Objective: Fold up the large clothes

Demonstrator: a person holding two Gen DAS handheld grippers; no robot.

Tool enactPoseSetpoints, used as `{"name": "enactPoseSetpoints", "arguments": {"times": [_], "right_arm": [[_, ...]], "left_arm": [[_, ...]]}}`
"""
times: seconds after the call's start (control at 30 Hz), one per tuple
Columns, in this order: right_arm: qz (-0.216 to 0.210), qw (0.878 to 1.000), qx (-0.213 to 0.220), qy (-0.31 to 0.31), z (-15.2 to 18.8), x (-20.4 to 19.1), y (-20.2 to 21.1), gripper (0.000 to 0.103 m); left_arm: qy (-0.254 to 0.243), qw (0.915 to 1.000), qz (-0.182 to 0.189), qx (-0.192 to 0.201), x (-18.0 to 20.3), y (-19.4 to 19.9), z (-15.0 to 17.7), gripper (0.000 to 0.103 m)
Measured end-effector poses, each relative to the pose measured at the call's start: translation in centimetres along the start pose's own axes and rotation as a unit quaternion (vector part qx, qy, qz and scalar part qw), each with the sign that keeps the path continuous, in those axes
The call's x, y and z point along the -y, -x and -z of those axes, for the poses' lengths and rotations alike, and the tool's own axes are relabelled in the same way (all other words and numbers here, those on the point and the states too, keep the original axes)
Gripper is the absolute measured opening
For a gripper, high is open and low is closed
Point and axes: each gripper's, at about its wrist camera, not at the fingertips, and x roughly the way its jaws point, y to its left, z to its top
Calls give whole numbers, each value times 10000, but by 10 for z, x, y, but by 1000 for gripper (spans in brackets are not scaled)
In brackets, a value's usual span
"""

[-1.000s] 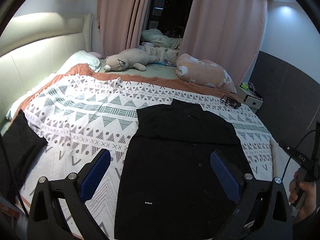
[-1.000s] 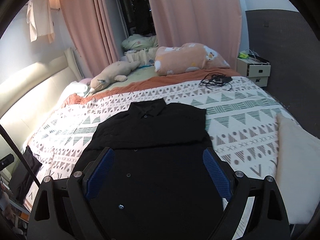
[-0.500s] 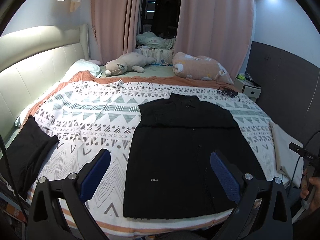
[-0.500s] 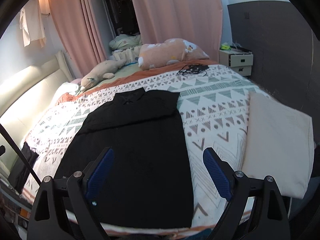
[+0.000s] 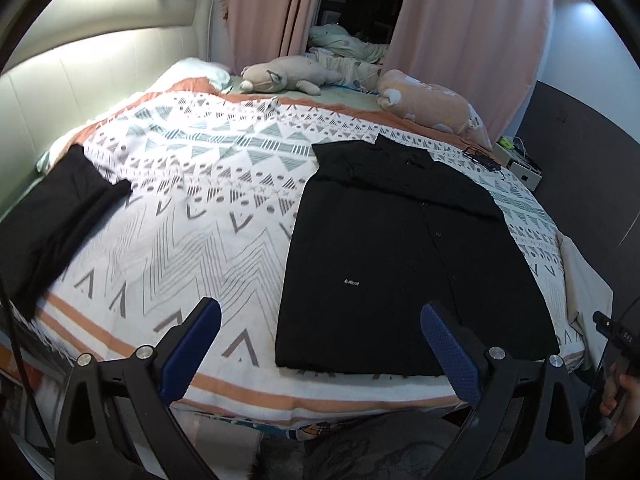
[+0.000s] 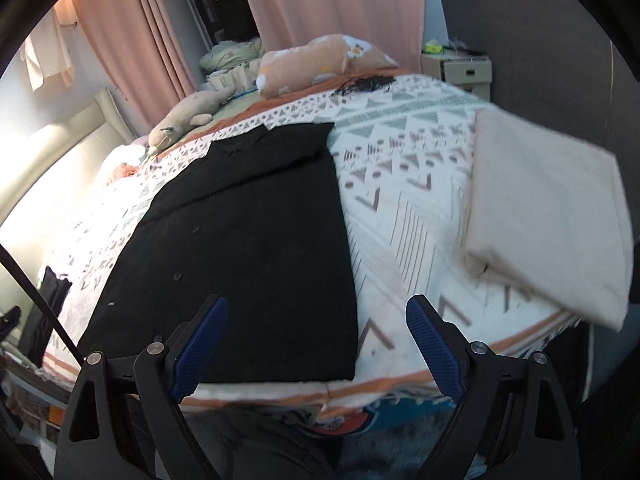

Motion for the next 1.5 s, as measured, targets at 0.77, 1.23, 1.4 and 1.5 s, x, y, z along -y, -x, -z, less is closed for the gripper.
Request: {"name": "enactPoseSetpoints", "arguments": {"times": [0.77,1.23,1.4,1.5], "right_arm": [[60,9946,-887,-534,29,18,-79,65],[-32,9953,-812,-521,27,15,-93,54],[-31,9955,-821,-468,31,10,-92,53],[-20,9950,-851,-516,33,10,-90,45]], "left_arm": [[1120,9775,987,-1490,-41,-127,62,70],[1208,9724,1218,-1583,-39,-143,51,61],[1296,9677,1388,-1661,-42,-137,59,51],[1339,9674,1380,-1651,-44,-138,60,38]]}}
